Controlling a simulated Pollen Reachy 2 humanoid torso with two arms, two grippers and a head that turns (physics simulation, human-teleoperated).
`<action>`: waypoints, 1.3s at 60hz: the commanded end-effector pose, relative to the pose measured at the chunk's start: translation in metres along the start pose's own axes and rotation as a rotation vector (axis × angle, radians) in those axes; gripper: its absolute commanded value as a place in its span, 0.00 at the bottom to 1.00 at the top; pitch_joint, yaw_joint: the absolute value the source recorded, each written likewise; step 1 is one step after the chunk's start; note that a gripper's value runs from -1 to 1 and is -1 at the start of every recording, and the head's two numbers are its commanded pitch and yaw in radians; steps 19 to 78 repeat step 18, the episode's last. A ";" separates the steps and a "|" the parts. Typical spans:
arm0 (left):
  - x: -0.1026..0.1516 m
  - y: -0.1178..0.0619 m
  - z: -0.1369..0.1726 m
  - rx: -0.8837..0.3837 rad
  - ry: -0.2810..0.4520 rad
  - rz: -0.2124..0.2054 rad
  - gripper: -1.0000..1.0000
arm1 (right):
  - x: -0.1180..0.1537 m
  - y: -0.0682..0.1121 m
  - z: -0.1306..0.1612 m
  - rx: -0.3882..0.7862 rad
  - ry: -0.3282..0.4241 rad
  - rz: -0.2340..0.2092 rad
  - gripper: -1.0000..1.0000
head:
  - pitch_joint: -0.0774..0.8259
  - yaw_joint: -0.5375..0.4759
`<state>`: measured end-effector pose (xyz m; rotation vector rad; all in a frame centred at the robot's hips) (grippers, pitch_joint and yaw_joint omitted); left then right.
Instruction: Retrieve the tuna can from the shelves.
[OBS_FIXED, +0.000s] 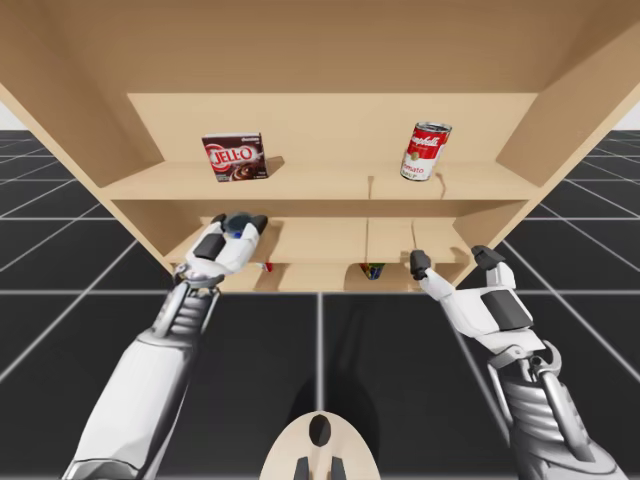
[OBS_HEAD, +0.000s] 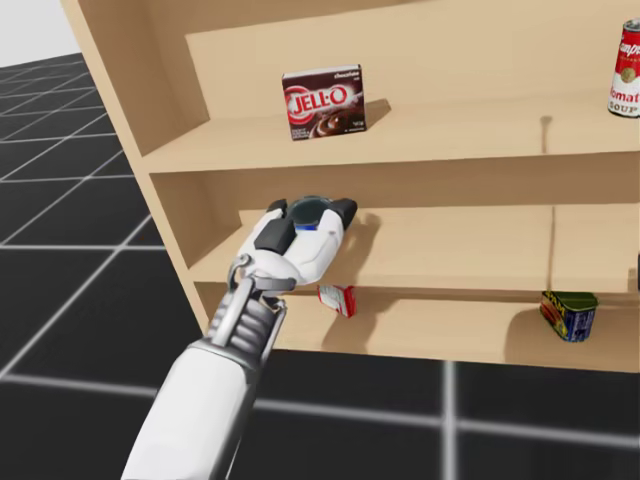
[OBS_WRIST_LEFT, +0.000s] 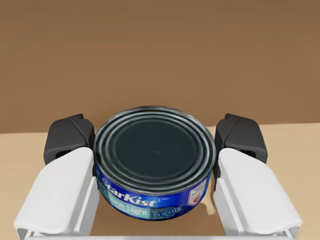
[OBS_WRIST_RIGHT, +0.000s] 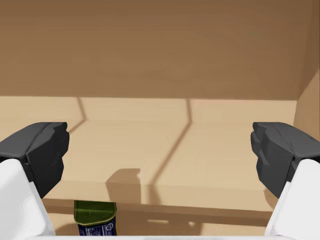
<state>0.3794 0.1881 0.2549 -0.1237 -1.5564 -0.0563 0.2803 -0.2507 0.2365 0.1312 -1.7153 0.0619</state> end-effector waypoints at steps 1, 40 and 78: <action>0.018 -0.011 0.032 -0.017 -0.015 -0.002 1.00 | 0.000 0.000 0.001 0.003 0.003 -0.009 0.00 | 0.58 0.80; 0.031 -0.011 0.117 -0.067 -0.040 -0.030 1.00 | -0.001 0.000 0.003 -0.012 -0.012 0.033 0.00 | 0.59 0.79; 0.031 -0.011 0.117 -0.067 -0.040 -0.030 1.00 | -0.001 0.000 0.003 -0.012 -0.012 0.033 0.00 | 0.59 0.79</action>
